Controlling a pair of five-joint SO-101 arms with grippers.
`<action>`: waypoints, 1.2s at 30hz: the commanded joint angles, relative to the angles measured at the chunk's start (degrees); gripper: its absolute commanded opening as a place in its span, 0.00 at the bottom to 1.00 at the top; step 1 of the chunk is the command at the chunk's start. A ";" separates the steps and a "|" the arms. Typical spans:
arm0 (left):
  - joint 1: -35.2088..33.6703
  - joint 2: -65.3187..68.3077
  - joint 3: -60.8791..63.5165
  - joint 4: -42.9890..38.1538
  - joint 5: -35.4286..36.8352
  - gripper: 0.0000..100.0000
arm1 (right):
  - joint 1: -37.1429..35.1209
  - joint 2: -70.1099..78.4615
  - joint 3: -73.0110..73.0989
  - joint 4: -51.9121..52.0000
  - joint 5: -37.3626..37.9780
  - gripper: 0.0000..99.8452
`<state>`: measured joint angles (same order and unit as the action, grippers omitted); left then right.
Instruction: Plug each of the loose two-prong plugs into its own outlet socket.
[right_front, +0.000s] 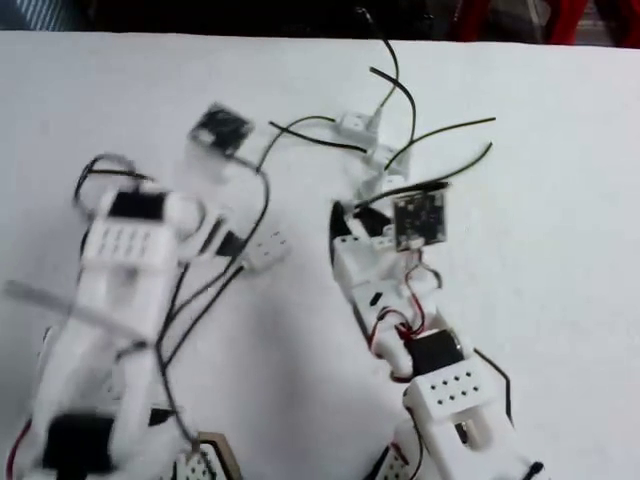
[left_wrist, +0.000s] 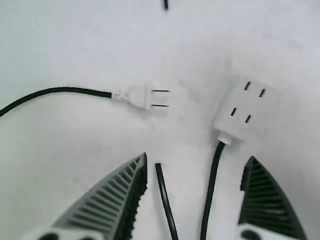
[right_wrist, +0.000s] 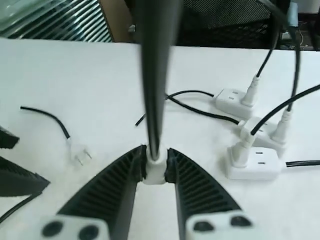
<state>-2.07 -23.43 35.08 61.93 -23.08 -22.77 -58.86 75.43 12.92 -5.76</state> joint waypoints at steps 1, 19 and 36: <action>-4.18 -15.96 13.89 -10.81 3.43 0.30 | -1.63 4.18 -4.04 -1.27 1.58 0.02; -17.36 -38.99 45.63 -31.56 3.87 0.31 | -9.45 30.46 -22.15 4.88 6.42 0.02; -16.92 -38.90 47.65 -32.00 -1.14 0.31 | -12.53 47.52 -31.38 4.26 13.80 0.02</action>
<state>-18.86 -61.14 83.08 31.16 -23.52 -35.69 -11.47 46.86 17.58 7.43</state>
